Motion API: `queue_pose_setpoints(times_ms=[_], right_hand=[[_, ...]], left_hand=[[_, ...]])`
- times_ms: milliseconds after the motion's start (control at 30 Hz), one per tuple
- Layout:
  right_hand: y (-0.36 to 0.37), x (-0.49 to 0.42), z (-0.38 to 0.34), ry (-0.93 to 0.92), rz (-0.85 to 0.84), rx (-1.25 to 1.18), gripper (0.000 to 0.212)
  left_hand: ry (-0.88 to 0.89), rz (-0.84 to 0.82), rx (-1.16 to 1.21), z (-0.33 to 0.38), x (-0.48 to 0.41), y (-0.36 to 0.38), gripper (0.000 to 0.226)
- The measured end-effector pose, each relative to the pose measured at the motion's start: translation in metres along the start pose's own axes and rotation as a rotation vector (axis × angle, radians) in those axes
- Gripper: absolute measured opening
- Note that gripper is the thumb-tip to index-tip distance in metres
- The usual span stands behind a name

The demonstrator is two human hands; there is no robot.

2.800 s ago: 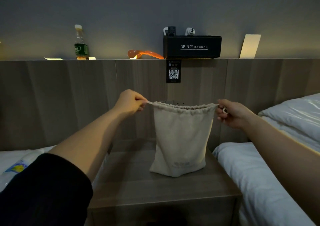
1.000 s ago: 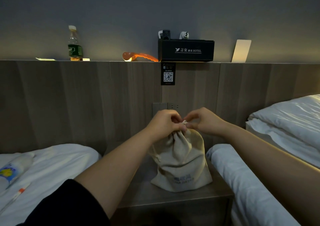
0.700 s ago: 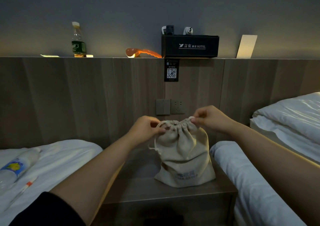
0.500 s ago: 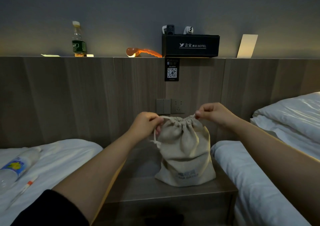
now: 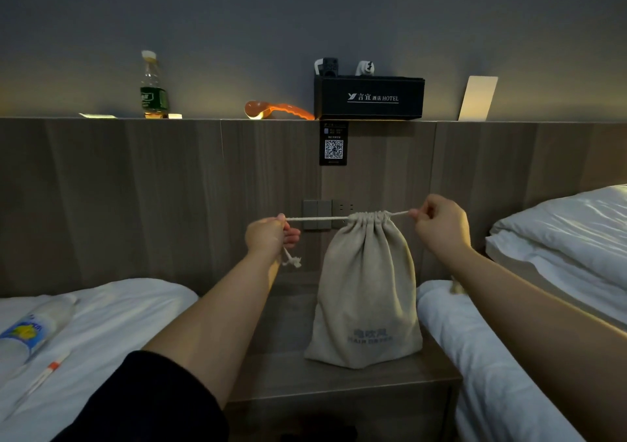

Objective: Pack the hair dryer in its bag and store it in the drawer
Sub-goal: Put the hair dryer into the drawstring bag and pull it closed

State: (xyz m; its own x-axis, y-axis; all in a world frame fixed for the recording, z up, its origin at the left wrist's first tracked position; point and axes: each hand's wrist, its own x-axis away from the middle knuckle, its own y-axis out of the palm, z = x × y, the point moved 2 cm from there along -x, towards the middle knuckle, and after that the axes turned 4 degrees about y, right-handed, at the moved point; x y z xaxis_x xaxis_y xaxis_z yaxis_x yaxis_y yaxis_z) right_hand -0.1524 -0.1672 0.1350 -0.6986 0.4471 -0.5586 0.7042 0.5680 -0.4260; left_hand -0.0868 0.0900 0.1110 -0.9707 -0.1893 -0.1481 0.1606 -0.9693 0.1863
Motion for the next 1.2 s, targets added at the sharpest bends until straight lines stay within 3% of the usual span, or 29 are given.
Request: queue_pose_setpoints(times_ms=[67, 167, 233, 267, 333, 400, 600, 667, 767, 800, 900, 1000, 1133, 1200], right_hand=[[0.0, 0.002, 0.0, 0.014, -0.044, -0.084, 0.025], [0.002, 0.006, -0.003, 0.187, -0.263, -0.397, 0.026], [0.006, 0.012, -0.006, 0.309, -0.387, -0.607, 0.031], [0.007, 0.015, -0.009, 0.334, -0.422, -0.654, 0.033], [0.009, 0.02, -0.015, 0.362, -0.459, -0.71, 0.032], [0.011, 0.023, -0.017, 0.386, -0.481, -0.742, 0.031], [0.013, 0.021, -0.005, 0.493, -0.602, -0.866, 0.032], [0.011, 0.02, 0.001, 0.437, -0.583, -0.759, 0.03], [0.006, 0.015, 0.01, 0.225, -0.283, -0.384, 0.026], [0.005, 0.016, 0.012, 0.165, -0.252, -0.32, 0.031], [0.01, 0.031, 0.016, 0.181, -0.602, -0.243, 0.059], [0.01, 0.052, 0.028, 0.202, -0.813, -0.168, 0.05], [0.019, 0.059, 0.047, 0.024, -0.639, 0.051, 0.031], [0.025, 0.058, 0.054, 0.019, -0.497, 0.078, 0.032]], left_hand=[[0.019, 0.01, -0.073, -0.007, -0.002, -0.003, 0.042], [0.004, -0.081, -0.325, -0.02, 0.002, -0.003, 0.034], [0.196, -0.168, -0.643, -0.024, 0.008, 0.002, 0.017], [0.319, -0.216, -0.728, -0.024, 0.015, 0.008, 0.019], [0.458, -0.382, -0.645, -0.019, 0.039, 0.024, 0.025], [0.434, -0.504, -0.478, -0.016, 0.06, 0.039, 0.026], [0.423, -0.479, -0.393, -0.028, 0.062, 0.046, 0.022], [0.435, -0.463, -0.389, -0.03, 0.064, 0.05, 0.025], [0.396, -0.423, -0.421, -0.031, 0.065, 0.055, 0.032], [0.38, -0.403, -0.447, -0.031, 0.064, 0.057, 0.034], [0.279, -0.386, -0.437, -0.038, 0.061, 0.06, 0.04], [0.09, -0.33, -0.314, -0.053, 0.057, 0.061, 0.036], [-0.148, -0.304, -0.316, -0.07, 0.048, 0.061, 0.041], [-0.159, -0.316, -0.411, -0.075, 0.045, 0.06, 0.05]])
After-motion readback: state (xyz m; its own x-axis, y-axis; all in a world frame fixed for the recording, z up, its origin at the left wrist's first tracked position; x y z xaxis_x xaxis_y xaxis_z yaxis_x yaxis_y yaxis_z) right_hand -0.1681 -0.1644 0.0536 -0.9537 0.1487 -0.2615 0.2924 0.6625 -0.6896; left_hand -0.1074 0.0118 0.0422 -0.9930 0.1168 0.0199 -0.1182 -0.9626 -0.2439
